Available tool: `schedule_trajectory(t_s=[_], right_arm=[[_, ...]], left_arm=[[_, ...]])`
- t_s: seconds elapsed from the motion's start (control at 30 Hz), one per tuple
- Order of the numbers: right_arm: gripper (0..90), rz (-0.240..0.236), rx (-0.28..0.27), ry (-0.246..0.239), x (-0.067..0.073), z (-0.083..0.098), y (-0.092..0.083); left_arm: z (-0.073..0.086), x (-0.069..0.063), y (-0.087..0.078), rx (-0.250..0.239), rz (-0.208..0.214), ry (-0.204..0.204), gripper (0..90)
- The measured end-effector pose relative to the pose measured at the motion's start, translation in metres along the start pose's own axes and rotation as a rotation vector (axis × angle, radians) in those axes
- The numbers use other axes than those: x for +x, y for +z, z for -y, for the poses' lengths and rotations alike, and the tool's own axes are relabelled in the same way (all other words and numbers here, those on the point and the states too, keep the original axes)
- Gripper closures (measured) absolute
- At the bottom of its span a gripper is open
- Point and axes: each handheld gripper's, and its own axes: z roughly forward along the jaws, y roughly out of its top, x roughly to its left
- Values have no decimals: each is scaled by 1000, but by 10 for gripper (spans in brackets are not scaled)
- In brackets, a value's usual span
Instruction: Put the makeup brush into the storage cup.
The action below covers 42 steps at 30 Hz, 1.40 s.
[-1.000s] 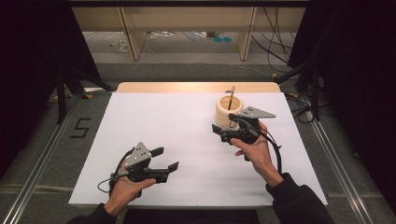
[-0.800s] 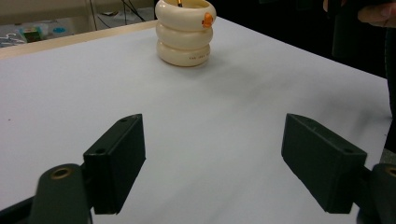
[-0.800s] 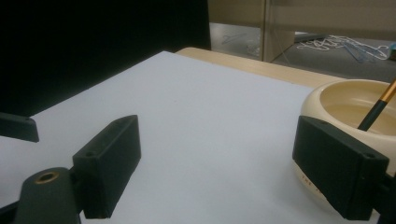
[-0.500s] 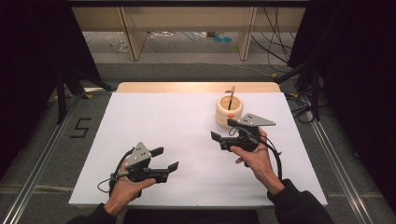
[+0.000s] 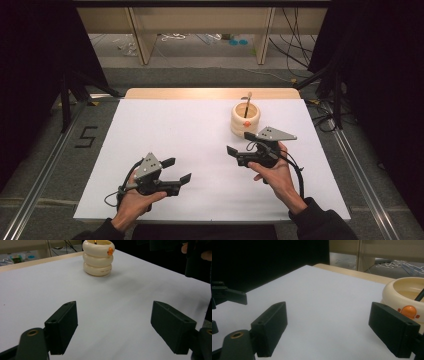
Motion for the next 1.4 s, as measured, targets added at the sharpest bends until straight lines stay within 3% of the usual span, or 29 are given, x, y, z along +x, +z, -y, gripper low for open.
schedule_trajectory(t_s=[0.47,1.4], right_arm=[[159,-16,-8,-34,9,10,-6],[159,1,-38,-32,18,20,-20]], left_arm=[[0,-1,0,-5,7,4,209],[0,-2,1,-15,18,14,204]])
